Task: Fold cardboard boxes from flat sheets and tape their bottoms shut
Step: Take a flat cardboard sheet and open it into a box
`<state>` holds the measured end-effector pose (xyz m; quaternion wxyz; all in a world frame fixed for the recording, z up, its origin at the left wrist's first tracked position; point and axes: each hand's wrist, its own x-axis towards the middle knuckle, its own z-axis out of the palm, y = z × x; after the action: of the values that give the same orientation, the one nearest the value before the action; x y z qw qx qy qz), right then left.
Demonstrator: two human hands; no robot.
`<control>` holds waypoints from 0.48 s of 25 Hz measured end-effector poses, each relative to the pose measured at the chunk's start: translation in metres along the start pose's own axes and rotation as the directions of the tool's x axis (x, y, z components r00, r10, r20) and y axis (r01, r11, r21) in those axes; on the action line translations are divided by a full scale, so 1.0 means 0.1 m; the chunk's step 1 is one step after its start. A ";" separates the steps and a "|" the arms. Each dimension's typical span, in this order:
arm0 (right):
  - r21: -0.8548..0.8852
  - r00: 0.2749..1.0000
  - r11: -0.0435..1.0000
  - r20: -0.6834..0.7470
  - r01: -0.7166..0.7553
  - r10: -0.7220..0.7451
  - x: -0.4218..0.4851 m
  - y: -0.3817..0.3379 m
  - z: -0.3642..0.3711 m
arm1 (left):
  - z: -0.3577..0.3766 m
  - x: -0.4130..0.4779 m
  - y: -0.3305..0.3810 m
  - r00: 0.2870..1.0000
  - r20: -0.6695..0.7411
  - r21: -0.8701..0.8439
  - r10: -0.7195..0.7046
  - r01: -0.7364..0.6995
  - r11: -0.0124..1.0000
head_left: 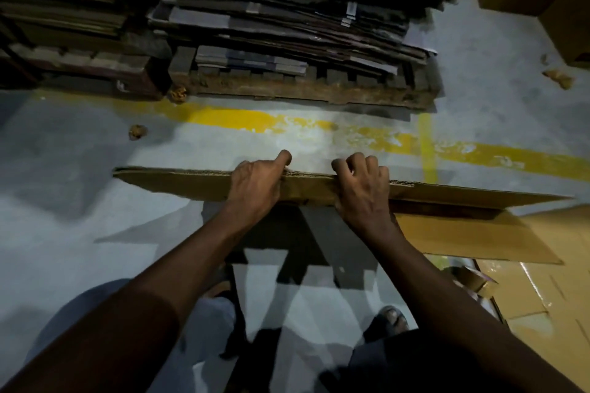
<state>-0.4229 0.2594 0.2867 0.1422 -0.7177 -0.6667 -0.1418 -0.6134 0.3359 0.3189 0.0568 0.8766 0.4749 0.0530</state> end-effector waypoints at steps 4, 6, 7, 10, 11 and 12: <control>0.025 0.998 0.999 0.050 0.026 -0.027 -0.06 0.10 0.03 | 0.07 -0.02 0.04 0.996 0.057 -0.026 0.070 -0.069 0.997; 0.133 0.994 0.991 0.096 0.032 -0.045 -0.05 0.16 0.01 | 0.10 0.00 0.02 0.995 0.062 -0.077 0.074 -0.069 0.995; 0.239 0.991 0.971 0.123 0.013 -0.043 -0.03 0.17 -0.01 | 0.11 0.00 0.01 0.996 0.056 -0.097 0.076 -0.071 0.993; 0.482 0.953 0.860 0.303 -0.169 0.017 0.11 0.25 -0.12 | 0.14 -0.01 0.00 0.997 0.032 -0.132 0.072 -0.068 0.989; 0.495 0.926 0.841 0.376 -0.218 0.019 0.16 0.29 -0.15 | 0.13 -0.01 0.00 0.997 0.030 -0.144 0.068 -0.063 0.988; 0.465 0.899 0.853 0.439 -0.239 0.012 0.19 0.32 -0.18 | 0.13 -0.02 0.00 0.997 0.033 -0.154 0.065 -0.059 0.986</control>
<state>-0.3901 0.2677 0.3107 0.1884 -0.7110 -0.6453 0.2063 -0.6124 0.3331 0.3058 0.1312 0.8848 0.4408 0.0746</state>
